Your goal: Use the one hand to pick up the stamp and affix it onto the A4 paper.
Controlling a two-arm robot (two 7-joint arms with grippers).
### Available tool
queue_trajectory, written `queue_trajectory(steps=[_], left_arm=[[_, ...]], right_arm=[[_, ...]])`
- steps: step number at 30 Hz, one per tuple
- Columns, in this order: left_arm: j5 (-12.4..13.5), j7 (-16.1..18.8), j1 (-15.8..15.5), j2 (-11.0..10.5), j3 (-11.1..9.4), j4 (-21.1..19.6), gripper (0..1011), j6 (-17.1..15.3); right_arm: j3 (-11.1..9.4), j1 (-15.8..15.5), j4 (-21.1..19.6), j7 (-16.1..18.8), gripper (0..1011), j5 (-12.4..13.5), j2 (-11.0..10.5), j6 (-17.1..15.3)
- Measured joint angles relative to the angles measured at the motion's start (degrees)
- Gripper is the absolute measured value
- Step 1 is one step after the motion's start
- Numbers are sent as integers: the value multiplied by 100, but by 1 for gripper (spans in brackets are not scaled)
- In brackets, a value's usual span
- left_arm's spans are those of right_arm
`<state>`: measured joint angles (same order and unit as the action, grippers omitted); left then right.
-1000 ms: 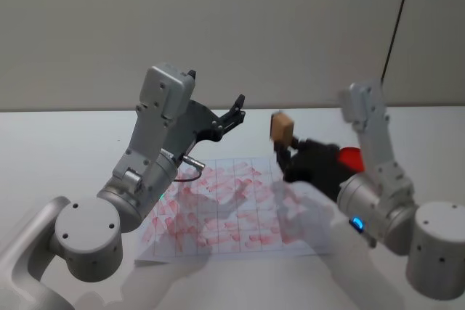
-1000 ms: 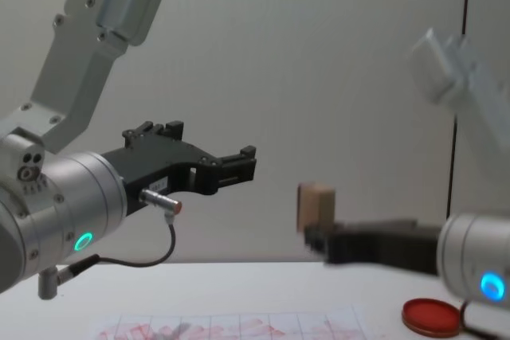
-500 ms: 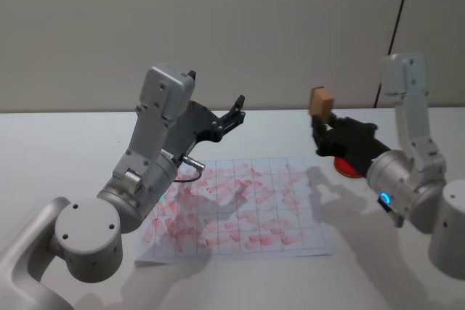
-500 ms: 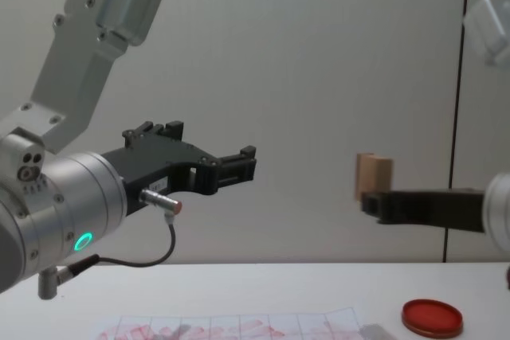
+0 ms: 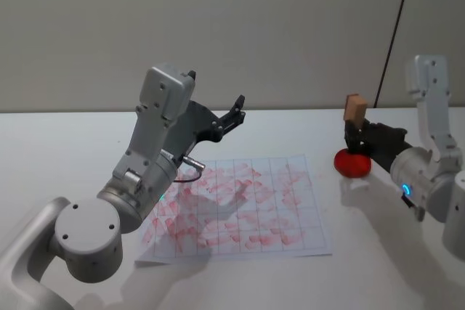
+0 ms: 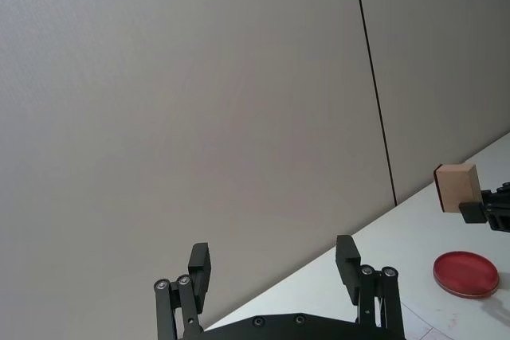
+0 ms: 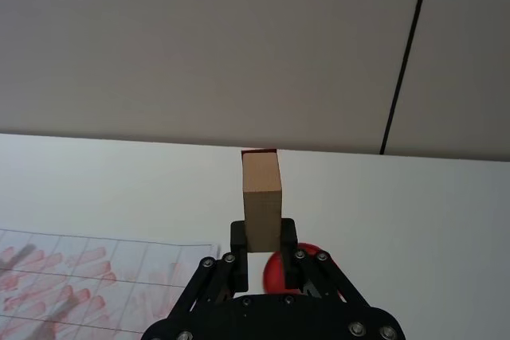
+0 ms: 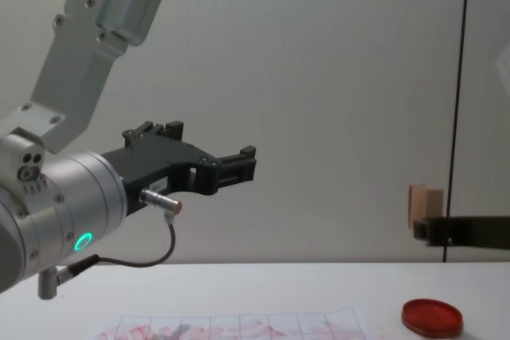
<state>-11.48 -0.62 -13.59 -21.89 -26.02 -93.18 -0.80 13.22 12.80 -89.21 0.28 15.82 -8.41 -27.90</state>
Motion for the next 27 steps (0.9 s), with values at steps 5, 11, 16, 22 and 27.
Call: queue_trajectory(steps=[5, 11, 16, 22, 27], left_arm=[[0, 0, 0, 0, 0, 0, 1002, 0], [0, 0, 0, 0, 0, 0, 1001, 0], [0, 0, 0, 0, 0, 0, 1001, 0], [0, 0, 0, 0, 0, 0, 1001, 0], [0, 0, 0, 0, 0, 0, 1001, 0]], right_arm=[[-71, 88, 243, -26, 213, 60, -3, -49], [-134, 127, 433, -28, 213, 142, -12, -139], [-164, 127, 489, -28, 213, 186, -28, -243], [-210, 96, 512, -43, 213, 236, -58, -394], [-248, 85, 555, -57, 213, 262, -76, -485]])
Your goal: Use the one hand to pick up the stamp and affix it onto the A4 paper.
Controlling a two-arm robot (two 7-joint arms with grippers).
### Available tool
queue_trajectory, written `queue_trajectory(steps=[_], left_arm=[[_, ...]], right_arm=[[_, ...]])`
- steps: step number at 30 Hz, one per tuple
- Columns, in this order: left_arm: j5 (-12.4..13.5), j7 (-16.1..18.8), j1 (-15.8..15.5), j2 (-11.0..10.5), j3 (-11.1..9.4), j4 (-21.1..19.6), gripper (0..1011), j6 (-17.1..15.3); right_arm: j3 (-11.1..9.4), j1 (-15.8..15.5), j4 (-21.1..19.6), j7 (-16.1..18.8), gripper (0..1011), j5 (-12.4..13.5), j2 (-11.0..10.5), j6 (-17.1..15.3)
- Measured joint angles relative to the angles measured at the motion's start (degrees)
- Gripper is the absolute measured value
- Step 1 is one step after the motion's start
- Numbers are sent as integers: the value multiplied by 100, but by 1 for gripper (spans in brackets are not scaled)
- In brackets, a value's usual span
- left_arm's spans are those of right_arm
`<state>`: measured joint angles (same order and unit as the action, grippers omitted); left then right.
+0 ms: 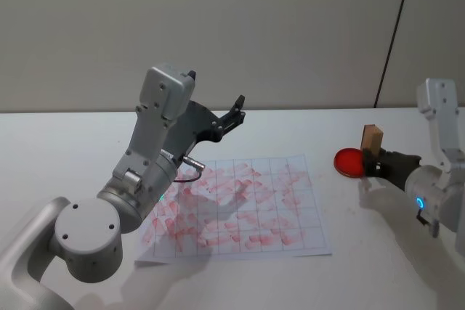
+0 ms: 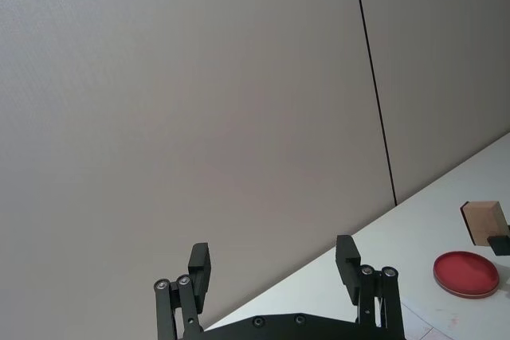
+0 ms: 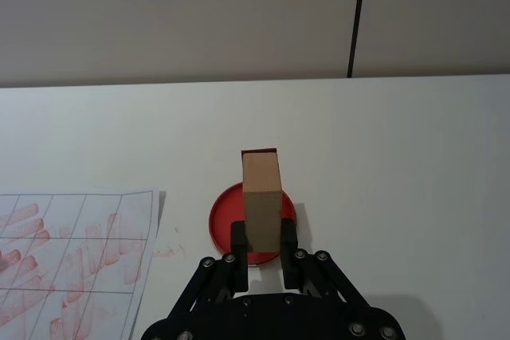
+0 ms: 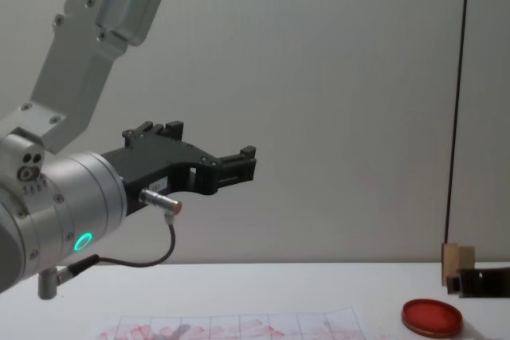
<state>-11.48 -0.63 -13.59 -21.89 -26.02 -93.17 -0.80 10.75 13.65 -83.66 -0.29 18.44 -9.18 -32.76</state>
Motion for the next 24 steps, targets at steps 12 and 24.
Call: queue_trajectory(steps=[12, 24], left_arm=[[0, 0, 0, 0, 0, 0, 1001, 0], [0, 0, 0, 0, 0, 0, 1001, 0]], right_arm=[[-24, 87, 256, 82, 213, 13, 18, -63], [17, 182, 472, 295, 572, -17, 70, -67]])
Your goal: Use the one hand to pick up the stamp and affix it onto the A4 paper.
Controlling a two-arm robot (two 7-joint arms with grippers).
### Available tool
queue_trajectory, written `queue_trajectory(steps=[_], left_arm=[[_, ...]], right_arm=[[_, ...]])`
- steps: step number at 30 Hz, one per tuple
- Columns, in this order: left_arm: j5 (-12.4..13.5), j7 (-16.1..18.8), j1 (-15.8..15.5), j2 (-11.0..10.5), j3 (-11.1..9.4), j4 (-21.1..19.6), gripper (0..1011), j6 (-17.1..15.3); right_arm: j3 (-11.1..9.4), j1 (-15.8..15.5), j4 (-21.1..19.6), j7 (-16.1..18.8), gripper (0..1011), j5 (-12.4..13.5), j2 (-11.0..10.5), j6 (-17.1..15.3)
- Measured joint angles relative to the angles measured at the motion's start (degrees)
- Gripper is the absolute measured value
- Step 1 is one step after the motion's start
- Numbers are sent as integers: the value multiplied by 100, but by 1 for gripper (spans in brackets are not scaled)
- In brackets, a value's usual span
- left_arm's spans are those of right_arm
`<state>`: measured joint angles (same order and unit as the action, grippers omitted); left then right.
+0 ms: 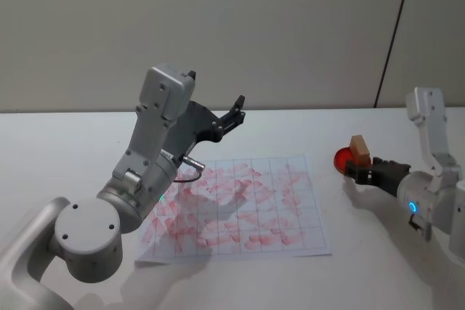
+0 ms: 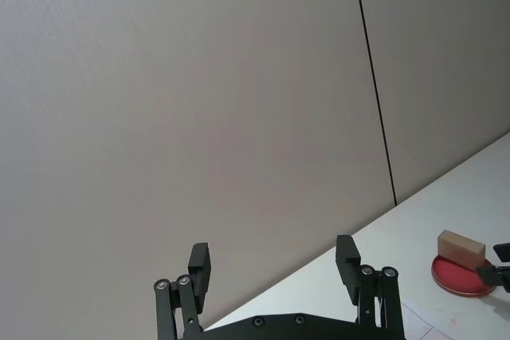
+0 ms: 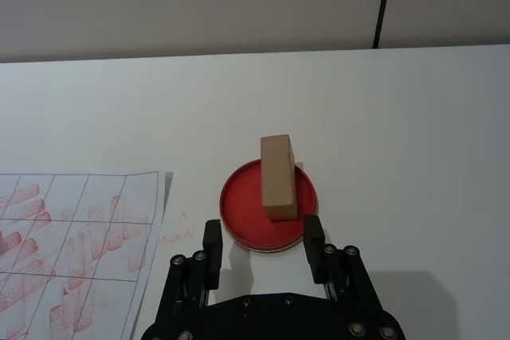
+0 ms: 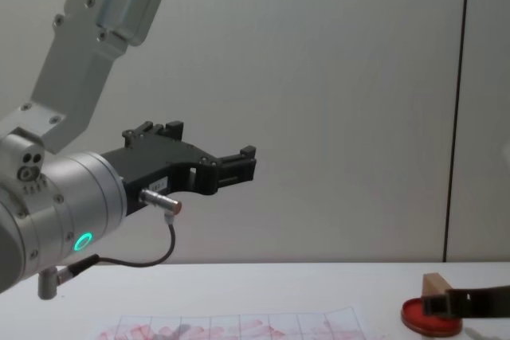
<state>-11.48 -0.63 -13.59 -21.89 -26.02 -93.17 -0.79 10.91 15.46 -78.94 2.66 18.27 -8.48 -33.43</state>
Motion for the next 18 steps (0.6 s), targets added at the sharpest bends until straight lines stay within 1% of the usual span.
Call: queue_trajectory(steps=[3, 4, 6, 7, 11, 12, 13, 14, 16, 18], left_arm=[[0, 0, 0, 0, 0, 0, 1001, 0], [0, 0, 0, 0, 0, 0, 1001, 0], [0, 0, 0, 0, 0, 0, 1001, 0], [0, 0, 0, 0, 0, 0, 1001, 0], [0, 0, 0, 0, 0, 0, 1002, 0], [0, 0, 0, 0, 0, 0, 1001, 0], [0, 0, 0, 0, 0, 0, 1001, 0], [0, 0, 0, 0, 0, 0, 1002, 0], [0, 0, 0, 0, 0, 0, 1001, 0], [0, 0, 0, 0, 0, 0, 1001, 0]], right_arm=[[5, 10, 19, 44, 627, 0, 7, 23], [6, 15, 24, 65, 701, 0, 11, 39], [7, 17, 25, 84, 736, 0, 13, 58], [7, 18, 25, 93, 792, 1, 14, 68], [6, 17, -13, 137, 864, 12, 13, 132], [4, 12, -47, 151, 916, 16, 11, 160], [3, 7, -68, 159, 932, 20, 9, 180], [-1, -5, -114, 172, 976, 26, 2, 212], [-10, -23, -178, 185, 1001, 33, -7, 250], [-20, -52, -274, 201, 1001, 39, -24, 310]])
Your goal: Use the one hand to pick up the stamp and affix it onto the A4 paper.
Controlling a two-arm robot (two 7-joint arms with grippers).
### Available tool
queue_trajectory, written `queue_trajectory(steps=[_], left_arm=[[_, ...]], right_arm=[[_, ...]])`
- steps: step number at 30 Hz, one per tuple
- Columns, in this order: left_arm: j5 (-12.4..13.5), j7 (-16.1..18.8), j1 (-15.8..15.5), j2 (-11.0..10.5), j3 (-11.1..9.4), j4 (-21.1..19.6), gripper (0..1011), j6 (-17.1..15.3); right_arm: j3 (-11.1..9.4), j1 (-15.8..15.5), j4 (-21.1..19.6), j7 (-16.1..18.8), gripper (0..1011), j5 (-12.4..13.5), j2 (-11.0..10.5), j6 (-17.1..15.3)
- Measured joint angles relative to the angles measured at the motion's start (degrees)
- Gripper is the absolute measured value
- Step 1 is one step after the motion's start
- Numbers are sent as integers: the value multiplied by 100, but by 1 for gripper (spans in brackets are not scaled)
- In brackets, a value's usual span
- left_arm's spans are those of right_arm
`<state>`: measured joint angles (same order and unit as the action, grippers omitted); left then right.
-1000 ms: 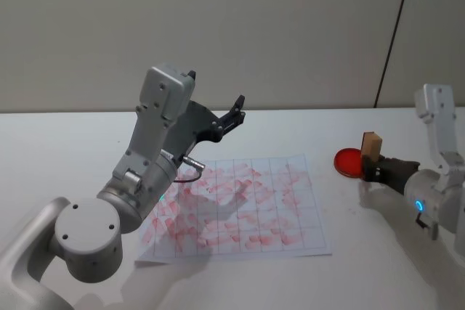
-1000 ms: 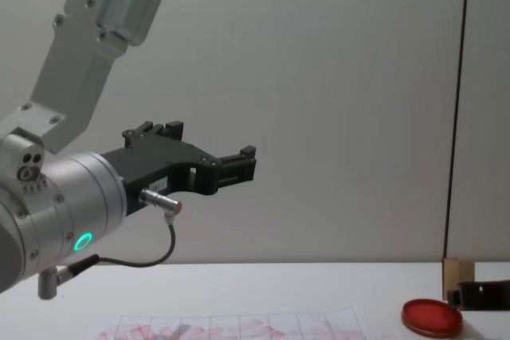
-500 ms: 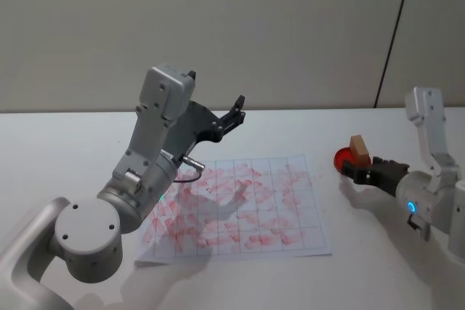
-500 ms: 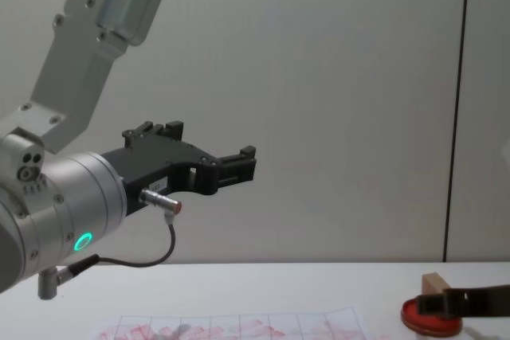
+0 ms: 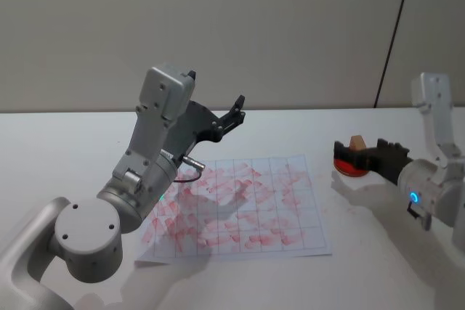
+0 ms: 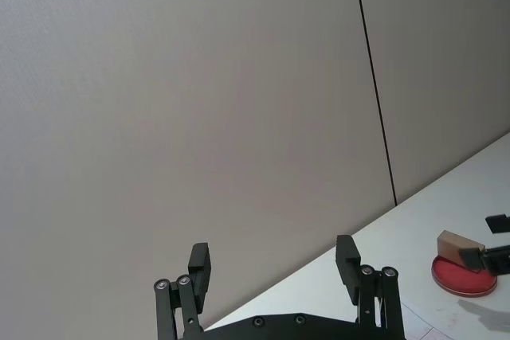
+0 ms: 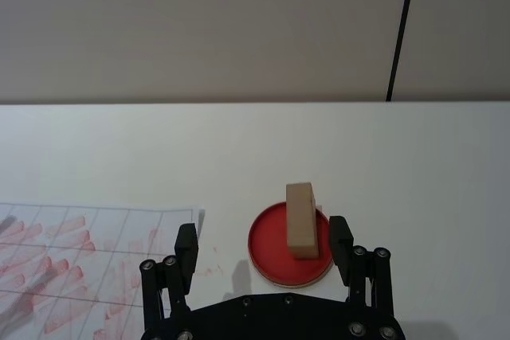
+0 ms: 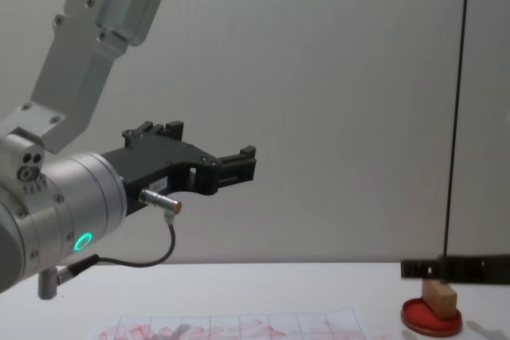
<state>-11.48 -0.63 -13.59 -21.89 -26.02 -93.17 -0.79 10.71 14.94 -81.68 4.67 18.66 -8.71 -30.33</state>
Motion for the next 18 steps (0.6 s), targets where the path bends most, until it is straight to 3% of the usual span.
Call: queue_trajectory(steps=[18], left_arm=[[0, 0, 0, 0, 0, 0, 1001, 0]], right_arm=[[-113, -318, -843, 143, 1001, -43, -227, 538]])
